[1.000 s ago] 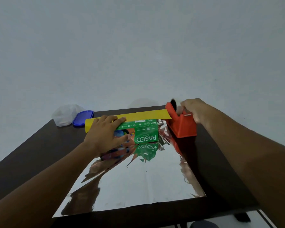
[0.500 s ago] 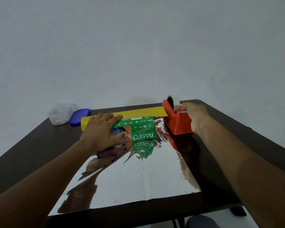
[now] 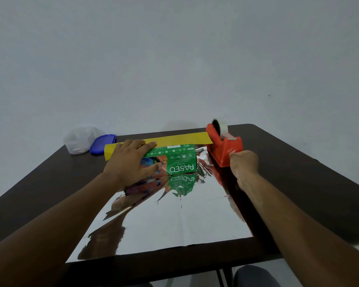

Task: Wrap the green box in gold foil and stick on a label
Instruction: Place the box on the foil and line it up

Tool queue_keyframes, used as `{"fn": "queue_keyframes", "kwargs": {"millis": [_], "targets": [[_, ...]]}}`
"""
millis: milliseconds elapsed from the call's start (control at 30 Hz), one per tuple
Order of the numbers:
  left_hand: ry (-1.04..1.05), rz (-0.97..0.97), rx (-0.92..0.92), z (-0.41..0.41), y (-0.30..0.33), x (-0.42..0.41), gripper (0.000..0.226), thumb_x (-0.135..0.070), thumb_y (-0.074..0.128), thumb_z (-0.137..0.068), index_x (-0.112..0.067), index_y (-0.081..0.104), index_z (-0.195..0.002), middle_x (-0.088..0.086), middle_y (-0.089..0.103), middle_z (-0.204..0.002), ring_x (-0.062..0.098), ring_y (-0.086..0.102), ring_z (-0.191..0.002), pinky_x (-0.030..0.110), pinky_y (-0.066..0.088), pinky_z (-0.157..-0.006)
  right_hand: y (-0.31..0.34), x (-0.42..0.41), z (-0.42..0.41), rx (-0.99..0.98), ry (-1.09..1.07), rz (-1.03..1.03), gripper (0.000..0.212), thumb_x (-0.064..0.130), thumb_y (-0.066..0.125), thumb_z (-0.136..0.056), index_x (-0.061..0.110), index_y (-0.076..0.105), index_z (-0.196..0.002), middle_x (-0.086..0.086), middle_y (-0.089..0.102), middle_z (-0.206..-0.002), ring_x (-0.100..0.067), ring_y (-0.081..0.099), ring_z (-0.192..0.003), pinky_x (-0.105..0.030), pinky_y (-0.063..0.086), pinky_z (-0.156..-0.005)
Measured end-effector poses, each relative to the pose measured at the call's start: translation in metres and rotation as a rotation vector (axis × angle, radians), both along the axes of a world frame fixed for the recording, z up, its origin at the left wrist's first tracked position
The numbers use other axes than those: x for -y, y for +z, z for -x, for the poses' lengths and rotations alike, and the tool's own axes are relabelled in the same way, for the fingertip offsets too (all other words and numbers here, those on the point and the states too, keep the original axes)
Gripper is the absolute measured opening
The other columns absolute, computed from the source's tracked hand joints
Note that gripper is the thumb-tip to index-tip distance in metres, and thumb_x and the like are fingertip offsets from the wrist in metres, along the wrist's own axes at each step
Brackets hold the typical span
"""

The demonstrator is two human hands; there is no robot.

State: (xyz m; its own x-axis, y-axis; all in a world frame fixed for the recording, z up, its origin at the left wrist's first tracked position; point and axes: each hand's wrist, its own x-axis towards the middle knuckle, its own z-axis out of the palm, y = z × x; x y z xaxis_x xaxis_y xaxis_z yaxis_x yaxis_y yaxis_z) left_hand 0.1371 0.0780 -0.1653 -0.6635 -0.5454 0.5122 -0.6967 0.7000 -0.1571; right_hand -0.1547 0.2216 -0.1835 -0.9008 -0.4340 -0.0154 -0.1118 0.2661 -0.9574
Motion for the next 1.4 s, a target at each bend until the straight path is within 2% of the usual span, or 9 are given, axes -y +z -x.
{"fn": "queue_keyframes", "kwargs": {"millis": [200, 367, 467, 533, 600, 967, 1100, 1267, 1400], "targets": [[0.020, 0.002, 0.006, 0.000, 0.000, 0.001, 0.084, -0.082, 0.035, -0.084, -0.033, 0.043, -0.151, 0.001, 0.056, -0.139, 0.024, 0.050, -0.122, 0.045, 0.040, -0.101, 0.011, -0.013, -0.021, -0.492, -0.062, 0.176, 0.022, 0.032, 0.050, -0.099, 0.017, 0.063, -0.089, -0.002, 0.059, -0.115, -0.022, 0.051, -0.113, -0.037, 0.043, -0.095], [0.024, -0.018, 0.016, -0.001, 0.000, 0.001, 0.084, -0.083, 0.034, -0.083, -0.034, 0.042, -0.151, 0.001, 0.056, -0.139, 0.024, 0.049, -0.124, 0.046, 0.040, -0.103, 0.067, 0.003, -0.058, -0.478, 0.392, 0.423, 0.014, 0.013, 0.059, -0.098, 0.015, 0.072, -0.104, 0.006, 0.070, -0.094, -0.005, 0.064, -0.084, -0.021, 0.052, -0.075], [0.016, -0.003, 0.003, -0.002, -0.001, 0.002, 0.082, -0.081, 0.036, -0.084, -0.033, 0.043, -0.151, 0.001, 0.057, -0.137, 0.024, 0.050, -0.122, 0.045, 0.040, -0.102, 0.099, 0.022, -0.070, -0.428, 0.785, 0.106, 0.033, 0.004, 0.066, -0.093, 0.014, 0.067, -0.125, 0.003, 0.071, -0.084, -0.009, 0.063, -0.065, -0.023, 0.050, -0.061], [0.006, 0.001, 0.000, -0.001, -0.002, 0.001, 0.082, -0.081, 0.035, -0.084, -0.033, 0.043, -0.151, 0.001, 0.057, -0.136, 0.025, 0.050, -0.121, 0.046, 0.040, -0.101, 0.115, 0.034, -0.071, -0.449, 0.985, -0.217, 0.081, 0.003, 0.071, -0.091, 0.027, 0.030, -0.157, -0.005, 0.075, -0.088, -0.013, 0.065, -0.064, -0.026, 0.049, -0.058], [0.008, -0.005, 0.000, -0.001, -0.002, 0.002, 0.083, -0.081, 0.035, -0.084, -0.033, 0.043, -0.151, 0.002, 0.056, -0.137, 0.025, 0.049, -0.122, 0.046, 0.040, -0.102, 0.127, 0.047, -0.074, -0.475, 1.088, -0.443, 0.103, 0.005, 0.072, -0.090, 0.036, 0.003, -0.161, -0.008, 0.077, -0.093, -0.014, 0.065, -0.062, -0.026, 0.046, -0.054], [0.011, -0.010, -0.007, 0.000, -0.003, 0.001, 0.085, -0.083, 0.031, -0.083, -0.035, 0.039, -0.153, 0.000, 0.053, -0.141, 0.023, 0.046, -0.127, 0.046, 0.038, -0.104, 0.133, 0.088, -0.075, -0.619, 0.958, -0.705, 0.089, 0.033, 0.075, -0.090, 0.013, 0.021, -0.158, -0.006, 0.071, -0.082, -0.019, 0.048, -0.058, -0.025, 0.033, -0.049], [0.001, -0.013, -0.012, 0.000, -0.004, 0.001, 0.085, -0.083, 0.032, -0.083, -0.035, 0.039, -0.152, -0.001, 0.054, -0.141, 0.022, 0.046, -0.126, 0.046, 0.037, -0.105, 0.128, 0.085, -0.070, -0.617, 0.915, -0.798, 0.067, 0.046, 0.078, -0.084, 0.001, 0.057, -0.129, -0.008, 0.069, -0.082, -0.020, 0.044, -0.059, -0.025, 0.033, -0.049], [0.002, -0.007, -0.012, -0.001, -0.004, 0.002, 0.085, -0.084, 0.031, -0.083, -0.036, 0.040, -0.152, -0.001, 0.054, -0.140, 0.022, 0.046, -0.126, 0.046, 0.037, -0.105, 0.127, 0.065, -0.047, -0.727, 0.736, -0.853, 0.065, 0.068, 0.077, -0.072, 0.006, 0.057, -0.076, -0.006, 0.064, -0.074, -0.018, 0.047, -0.053, -0.027, 0.041, -0.059], [0.004, -0.009, -0.012, -0.001, -0.003, 0.001, 0.086, -0.083, 0.029, -0.083, -0.034, 0.041, -0.152, 0.001, 0.055, -0.139, 0.024, 0.047, -0.125, 0.047, 0.039, -0.104, 0.125, 0.042, -0.018, -0.871, 0.536, -0.776, 0.067, 0.069, 0.081, -0.064, 0.011, 0.061, -0.094, -0.004, 0.066, -0.087, -0.027, 0.062, -0.081, -0.035, 0.045, -0.073]]}}
